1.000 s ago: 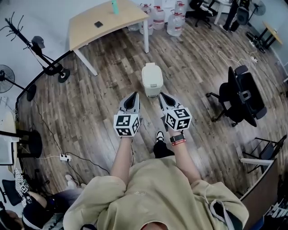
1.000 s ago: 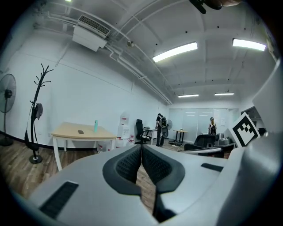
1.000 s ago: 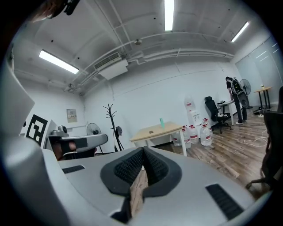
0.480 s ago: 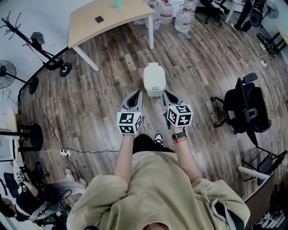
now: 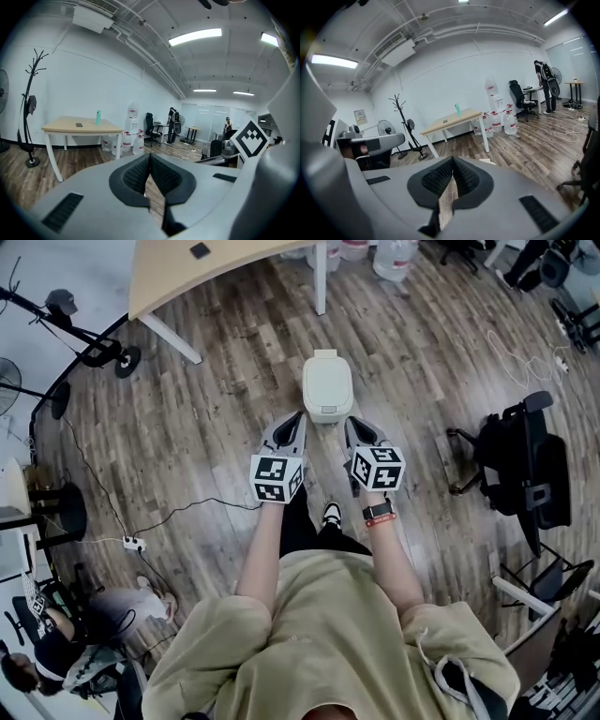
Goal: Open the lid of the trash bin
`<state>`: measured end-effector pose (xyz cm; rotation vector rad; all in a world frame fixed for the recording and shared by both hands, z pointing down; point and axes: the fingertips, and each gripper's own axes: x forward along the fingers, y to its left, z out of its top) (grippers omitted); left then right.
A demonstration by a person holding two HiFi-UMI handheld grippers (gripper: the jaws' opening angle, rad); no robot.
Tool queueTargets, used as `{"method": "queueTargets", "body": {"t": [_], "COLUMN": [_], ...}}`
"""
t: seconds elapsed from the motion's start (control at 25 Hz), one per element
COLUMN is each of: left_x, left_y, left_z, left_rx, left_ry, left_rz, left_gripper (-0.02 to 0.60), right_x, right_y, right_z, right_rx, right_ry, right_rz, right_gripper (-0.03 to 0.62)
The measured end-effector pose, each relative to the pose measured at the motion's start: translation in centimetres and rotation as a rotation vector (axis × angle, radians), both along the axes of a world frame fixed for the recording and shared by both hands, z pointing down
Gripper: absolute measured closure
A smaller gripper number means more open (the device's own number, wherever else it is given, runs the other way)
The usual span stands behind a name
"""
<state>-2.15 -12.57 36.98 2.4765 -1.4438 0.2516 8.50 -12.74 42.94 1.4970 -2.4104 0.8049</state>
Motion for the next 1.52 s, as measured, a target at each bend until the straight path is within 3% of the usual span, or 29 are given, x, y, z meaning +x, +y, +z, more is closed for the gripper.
{"method": "queueTargets", "body": {"t": [0.6,0.88,1.24,1.52], "left_x": [-0.8,-1.5,-1.2,-1.3], "left_y": [-9.2,-12.4,-15.7,-18.5], "left_z": [9.8,14.8,23.4,29.4], "left_rx": [-0.109,-0.132,-0.185,-0.220], "left_ry": [0.042,0.000,-0.012,-0.004], "left_rz": [0.056,0.063,0.119,0.148], "left_gripper": [0.557,0.557,0.557,0.557], "right_x": [-2.4,-3.6,-3.4,-4.2], "right_y": [-8.2,-10.8,-15.3,-17.8], "right_z": [10.0,16.5,25.3,32.6], "right_rx": [-0.120,-0.235,-0.311,-0.369], "right_ry": [0.023,-0.001,-0.025,-0.004], "right_rz": [0.000,-0.023,0.030,0.005], "right_gripper": [0.592,0.592,0.594,0.594]}}
